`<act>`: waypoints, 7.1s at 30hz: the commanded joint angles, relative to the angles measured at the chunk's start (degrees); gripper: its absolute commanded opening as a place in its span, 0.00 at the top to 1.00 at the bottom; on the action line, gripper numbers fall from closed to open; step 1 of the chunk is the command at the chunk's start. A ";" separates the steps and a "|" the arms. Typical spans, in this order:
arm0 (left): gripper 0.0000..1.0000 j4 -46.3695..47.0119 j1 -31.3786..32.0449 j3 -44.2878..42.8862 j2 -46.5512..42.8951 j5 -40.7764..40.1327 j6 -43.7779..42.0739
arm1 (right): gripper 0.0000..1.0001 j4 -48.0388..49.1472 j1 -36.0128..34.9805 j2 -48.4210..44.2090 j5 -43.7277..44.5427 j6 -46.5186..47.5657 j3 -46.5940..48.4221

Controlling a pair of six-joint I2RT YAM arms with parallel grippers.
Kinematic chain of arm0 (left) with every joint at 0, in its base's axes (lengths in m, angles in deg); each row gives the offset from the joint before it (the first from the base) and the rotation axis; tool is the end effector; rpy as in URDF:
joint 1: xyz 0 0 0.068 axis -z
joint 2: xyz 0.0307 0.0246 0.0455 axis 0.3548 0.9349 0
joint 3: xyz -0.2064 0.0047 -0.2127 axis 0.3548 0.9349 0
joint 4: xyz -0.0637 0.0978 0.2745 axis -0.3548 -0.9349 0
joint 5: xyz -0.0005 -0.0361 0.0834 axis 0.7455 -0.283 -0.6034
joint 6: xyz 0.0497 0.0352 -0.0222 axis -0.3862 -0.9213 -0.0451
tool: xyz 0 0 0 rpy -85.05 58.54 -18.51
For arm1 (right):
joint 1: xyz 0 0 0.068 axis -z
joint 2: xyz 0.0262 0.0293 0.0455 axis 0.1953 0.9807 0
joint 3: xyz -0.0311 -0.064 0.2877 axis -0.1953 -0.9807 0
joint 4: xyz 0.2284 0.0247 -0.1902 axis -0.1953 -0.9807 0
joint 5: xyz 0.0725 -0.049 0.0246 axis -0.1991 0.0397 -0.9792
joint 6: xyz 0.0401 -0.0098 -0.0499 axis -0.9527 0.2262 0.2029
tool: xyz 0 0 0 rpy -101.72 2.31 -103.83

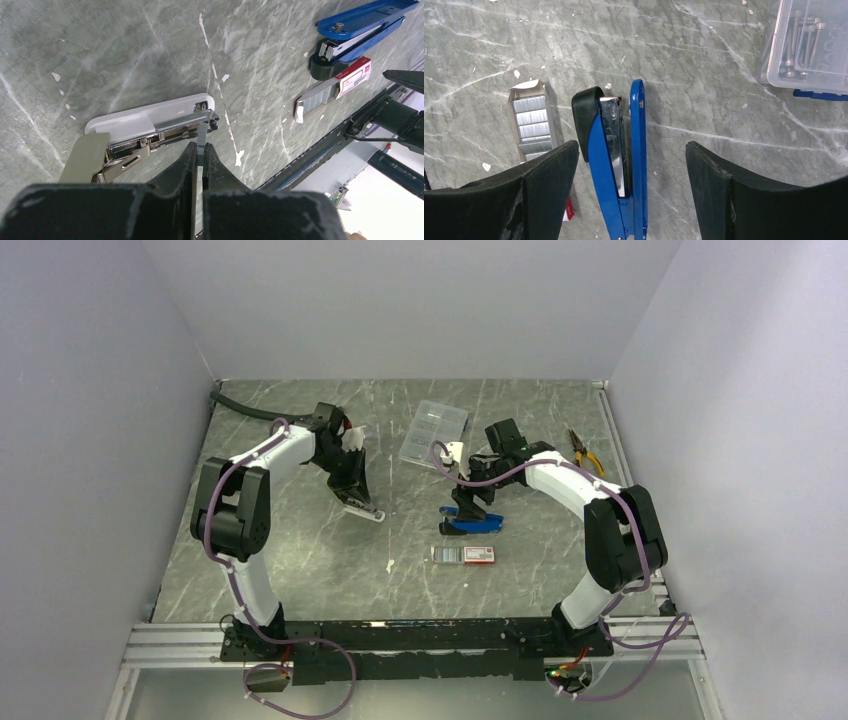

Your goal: Load the staples into the stapler

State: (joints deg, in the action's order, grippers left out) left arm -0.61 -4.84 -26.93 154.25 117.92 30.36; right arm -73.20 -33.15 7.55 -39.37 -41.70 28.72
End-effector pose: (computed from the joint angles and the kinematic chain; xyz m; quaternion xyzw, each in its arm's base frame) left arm 0.3857 -0.1374 0.1848 0.0936 0.9511 -0.2870 0.0652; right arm 0.3259 0.1639 0.2005 -0.5724 0.7273 0.2610 0.2745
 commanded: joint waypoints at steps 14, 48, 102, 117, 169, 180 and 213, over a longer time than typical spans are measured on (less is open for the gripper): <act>0.97 1.85 0.18 -0.06 -0.63 -0.65 0.52 | 0.18 -0.86 -0.08 0.10 0.32 1.18 0.49; 0.97 6.11 1.02 5.33 -7.35 -2.37 1.93 | 0.18 -0.73 -0.08 0.81 1.17 1.32 0.67; 0.97 14.05 0.86 11.02 -10.68 -1.31 6.77 | 0.18 -0.55 -0.09 2.00 2.85 1.77 0.45; 0.97 12.73 0.84 9.40 -8.40 -0.32 5.58 | 0.18 -0.73 -0.08 1.95 2.84 1.93 0.32; 0.94 10.48 0.84 7.52 -5.39 -1.10 3.31 | 0.18 -1.01 -0.08 2.07 2.84 1.94 0.49; 0.91 9.77 0.83 7.31 -4.99 -1.28 2.85 | 0.18 -1.10 -0.08 2.13 2.94 1.95 0.49; 0.86 8.50 0.84 6.21 -4.35 -2.72 2.57 | 0.18 -1.41 -0.08 2.32 2.99 2.21 0.65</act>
State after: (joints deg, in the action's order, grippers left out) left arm 8.70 -4.07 -18.71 149.70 115.36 34.25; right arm -74.23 -33.15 9.71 -36.48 -40.69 28.72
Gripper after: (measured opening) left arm 0.138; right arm 0.822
